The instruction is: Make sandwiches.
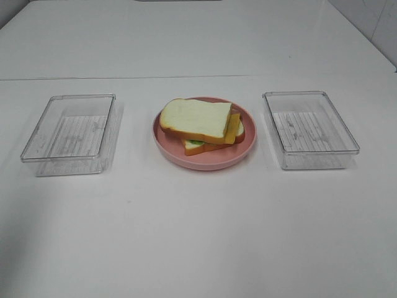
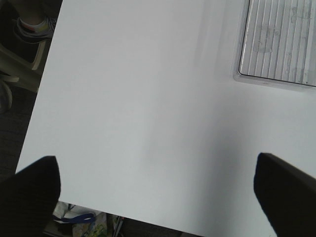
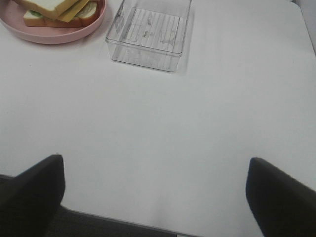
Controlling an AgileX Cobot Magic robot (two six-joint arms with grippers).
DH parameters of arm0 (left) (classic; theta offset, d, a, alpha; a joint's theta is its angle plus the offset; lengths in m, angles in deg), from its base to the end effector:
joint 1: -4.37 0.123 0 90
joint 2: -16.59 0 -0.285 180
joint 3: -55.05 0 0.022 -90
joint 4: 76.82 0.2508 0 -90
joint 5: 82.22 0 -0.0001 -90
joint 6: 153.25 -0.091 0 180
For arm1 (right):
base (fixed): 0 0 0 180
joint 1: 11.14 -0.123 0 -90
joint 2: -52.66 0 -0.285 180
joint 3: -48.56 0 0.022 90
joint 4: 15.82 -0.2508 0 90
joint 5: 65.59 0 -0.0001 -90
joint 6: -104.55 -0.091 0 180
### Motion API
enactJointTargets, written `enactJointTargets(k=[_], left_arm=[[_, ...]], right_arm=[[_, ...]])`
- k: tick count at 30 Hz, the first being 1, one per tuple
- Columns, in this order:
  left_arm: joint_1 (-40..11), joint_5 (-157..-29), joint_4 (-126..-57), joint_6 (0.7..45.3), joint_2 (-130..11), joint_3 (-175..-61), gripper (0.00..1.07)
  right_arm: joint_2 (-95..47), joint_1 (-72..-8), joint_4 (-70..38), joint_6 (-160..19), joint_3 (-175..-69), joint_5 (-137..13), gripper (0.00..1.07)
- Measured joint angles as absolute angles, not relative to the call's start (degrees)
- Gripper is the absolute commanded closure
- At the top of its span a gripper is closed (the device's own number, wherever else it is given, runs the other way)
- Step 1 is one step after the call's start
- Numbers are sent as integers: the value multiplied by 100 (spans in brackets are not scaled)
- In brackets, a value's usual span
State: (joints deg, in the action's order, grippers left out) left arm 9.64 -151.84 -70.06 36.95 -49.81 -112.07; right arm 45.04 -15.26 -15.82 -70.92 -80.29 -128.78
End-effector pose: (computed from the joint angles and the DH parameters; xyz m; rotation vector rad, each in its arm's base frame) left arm 0.1734 0.0261 0.3750 -0.3356 2.5701 0.1272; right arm -0.0023 -0.0002 0.2614 -0.1605 2.1225 -0.0042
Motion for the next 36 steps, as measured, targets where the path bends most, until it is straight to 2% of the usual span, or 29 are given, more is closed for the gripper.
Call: enactJointTargets(k=[8, 13, 16, 17, 24, 30, 36], left_arm=[[964, -15195, -7190, 3798, -3561, -10130, 6], [964, -15201, -7275, 3798, -2185, -9231, 6], [964, -15178, -7298, 3798, -1922, -9087, 6], [964, -15161, -7298, 3792, -1423, -8835, 6], [964, -15184, -7304, 3339, 261, -8457, 6], [964, -15213, -7316, 3236, 891, -8302, 6], [855, -15230, -7682, 3144, 909, -8062, 6]], right_arm=[[4504, -1526, -1548, -7092, -8029, -12878, 11], [4504, -1526, -1582, -7092, -8029, -12878, 11], [4504, -1526, -1582, -7092, -8029, -12878, 11], [4504, -1526, -1582, -7092, -8029, -12878, 11], [4504, -1526, -1582, -7092, -8029, -12878, 11], [4504, -1526, -1582, -7092, -8029, -12878, 11], [4504, -1526, -1582, -7092, -8029, -12878, 11]])
